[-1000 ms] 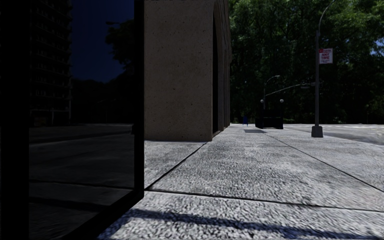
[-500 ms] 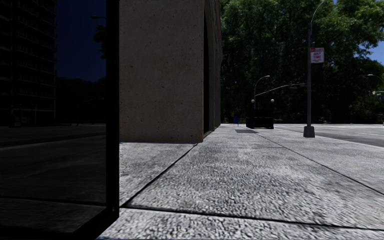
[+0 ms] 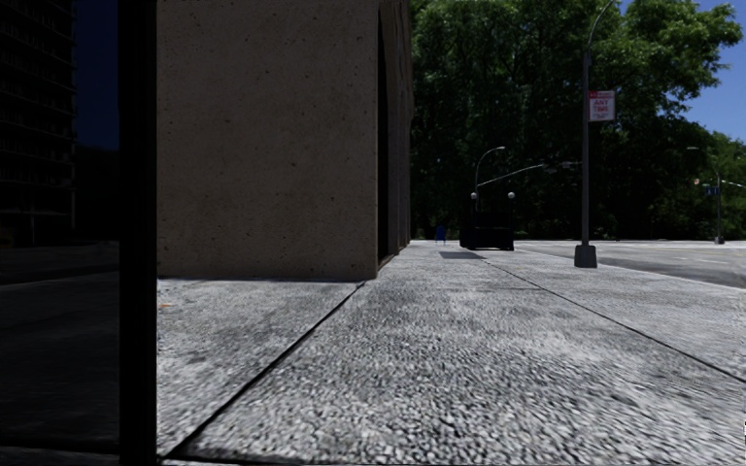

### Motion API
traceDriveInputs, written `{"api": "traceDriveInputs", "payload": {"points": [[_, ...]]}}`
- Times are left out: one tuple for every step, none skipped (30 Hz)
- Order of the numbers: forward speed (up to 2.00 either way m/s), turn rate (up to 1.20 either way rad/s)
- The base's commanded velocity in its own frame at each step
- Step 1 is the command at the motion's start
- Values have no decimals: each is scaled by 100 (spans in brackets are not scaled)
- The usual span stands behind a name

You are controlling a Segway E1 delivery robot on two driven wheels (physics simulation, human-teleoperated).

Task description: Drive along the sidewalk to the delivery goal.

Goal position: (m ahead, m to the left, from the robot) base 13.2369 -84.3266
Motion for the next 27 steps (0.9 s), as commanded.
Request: {"api": "traceDriveInputs", "payload": {"points": [[79,-42],[80,-45],[81,-46],[81,-47],[81,-47],[81,-47],[82,-47],[82,-47],[82,-47],[82,-47],[82,-47],[82,-47],[83,0],[100,0],[200,0],[200,0],[200,0],[200,0],[200,0],[200,0],[200,0],[200,0],[200,0],[200,0],[200,0],[200,0],[200,0]]}}
